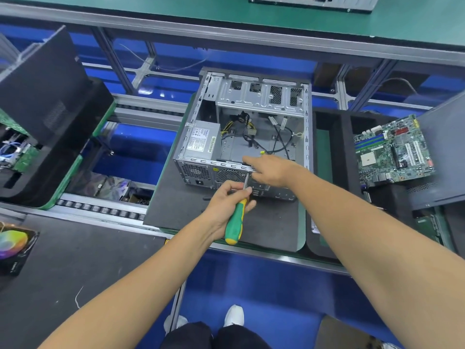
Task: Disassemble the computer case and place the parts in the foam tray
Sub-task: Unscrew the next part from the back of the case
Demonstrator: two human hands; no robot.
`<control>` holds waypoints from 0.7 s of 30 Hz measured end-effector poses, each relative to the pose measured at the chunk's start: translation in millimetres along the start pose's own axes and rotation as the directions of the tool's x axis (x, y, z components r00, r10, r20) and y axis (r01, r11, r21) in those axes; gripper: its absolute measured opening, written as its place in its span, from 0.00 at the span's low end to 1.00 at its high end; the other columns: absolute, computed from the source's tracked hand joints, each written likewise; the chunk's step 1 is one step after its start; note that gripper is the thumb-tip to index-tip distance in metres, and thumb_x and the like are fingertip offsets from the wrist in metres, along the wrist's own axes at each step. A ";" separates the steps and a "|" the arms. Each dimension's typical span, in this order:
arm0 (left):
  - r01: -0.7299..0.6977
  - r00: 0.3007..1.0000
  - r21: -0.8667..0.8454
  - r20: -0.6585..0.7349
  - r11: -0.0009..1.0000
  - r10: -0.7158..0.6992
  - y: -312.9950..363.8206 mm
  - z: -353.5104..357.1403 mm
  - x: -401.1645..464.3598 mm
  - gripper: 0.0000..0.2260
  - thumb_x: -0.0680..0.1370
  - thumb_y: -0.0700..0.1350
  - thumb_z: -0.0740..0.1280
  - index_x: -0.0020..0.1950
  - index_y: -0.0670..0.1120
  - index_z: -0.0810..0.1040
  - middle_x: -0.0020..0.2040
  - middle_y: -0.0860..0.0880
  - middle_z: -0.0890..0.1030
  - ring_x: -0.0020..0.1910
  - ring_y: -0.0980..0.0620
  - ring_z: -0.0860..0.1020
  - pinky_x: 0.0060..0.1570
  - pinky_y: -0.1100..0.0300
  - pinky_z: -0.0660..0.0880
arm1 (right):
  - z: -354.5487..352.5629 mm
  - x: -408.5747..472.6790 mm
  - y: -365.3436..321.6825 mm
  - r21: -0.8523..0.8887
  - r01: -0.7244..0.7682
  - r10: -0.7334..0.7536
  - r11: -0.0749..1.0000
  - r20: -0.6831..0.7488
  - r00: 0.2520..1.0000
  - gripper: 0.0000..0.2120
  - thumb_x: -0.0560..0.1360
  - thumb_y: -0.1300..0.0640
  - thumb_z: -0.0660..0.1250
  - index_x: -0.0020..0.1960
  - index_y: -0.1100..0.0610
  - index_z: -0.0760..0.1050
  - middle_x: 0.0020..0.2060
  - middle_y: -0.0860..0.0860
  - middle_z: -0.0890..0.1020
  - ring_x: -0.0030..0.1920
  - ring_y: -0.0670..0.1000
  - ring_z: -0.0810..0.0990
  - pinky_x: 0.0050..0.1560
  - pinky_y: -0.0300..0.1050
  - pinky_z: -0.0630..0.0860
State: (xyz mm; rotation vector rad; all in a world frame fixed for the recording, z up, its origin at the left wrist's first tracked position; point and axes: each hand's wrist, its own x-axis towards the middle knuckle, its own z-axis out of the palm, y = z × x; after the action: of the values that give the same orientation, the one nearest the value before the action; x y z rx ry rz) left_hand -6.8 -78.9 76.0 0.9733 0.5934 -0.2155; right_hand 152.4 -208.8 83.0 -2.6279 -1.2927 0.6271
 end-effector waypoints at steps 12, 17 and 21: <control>-0.006 0.997 0.310 -0.069 0.951 0.028 -3.8 2.5 1.0 0.08 0.87 0.49 0.58 0.58 0.56 0.76 0.42 0.46 0.78 0.25 0.51 0.75 0.25 0.61 0.71 | -1.5 -0.6 -2.9 -0.012 -0.017 0.018 1.000 0.014 1.000 0.06 0.77 0.56 0.59 0.53 0.52 0.63 0.33 0.56 0.74 0.36 0.58 0.73 0.32 0.51 0.63; 0.063 0.995 0.351 -0.090 0.934 -0.033 -7.7 10.4 2.7 0.12 0.82 0.42 0.68 0.55 0.49 0.65 0.49 0.42 0.72 0.31 0.53 0.71 0.25 0.61 0.69 | -2.7 -1.0 -3.9 -0.011 -0.019 0.019 1.000 0.021 1.000 0.07 0.78 0.56 0.59 0.55 0.52 0.64 0.33 0.57 0.75 0.37 0.59 0.74 0.34 0.52 0.67; 0.007 1.000 0.382 0.003 0.924 -0.009 -15.8 6.7 -5.2 0.16 0.79 0.29 0.67 0.54 0.45 0.63 0.59 0.35 0.66 0.35 0.47 0.72 0.33 0.56 0.74 | -3.3 -2.3 -4.9 -0.013 -0.025 0.025 1.000 0.020 0.999 0.06 0.78 0.56 0.59 0.54 0.53 0.63 0.33 0.57 0.74 0.36 0.58 0.73 0.34 0.52 0.66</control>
State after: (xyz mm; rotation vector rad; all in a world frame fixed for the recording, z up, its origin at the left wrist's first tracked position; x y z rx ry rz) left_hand -15.3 -93.8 70.5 1.3483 0.5608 -0.3497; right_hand 149.0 -207.4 88.2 -2.6587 -1.2752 0.6530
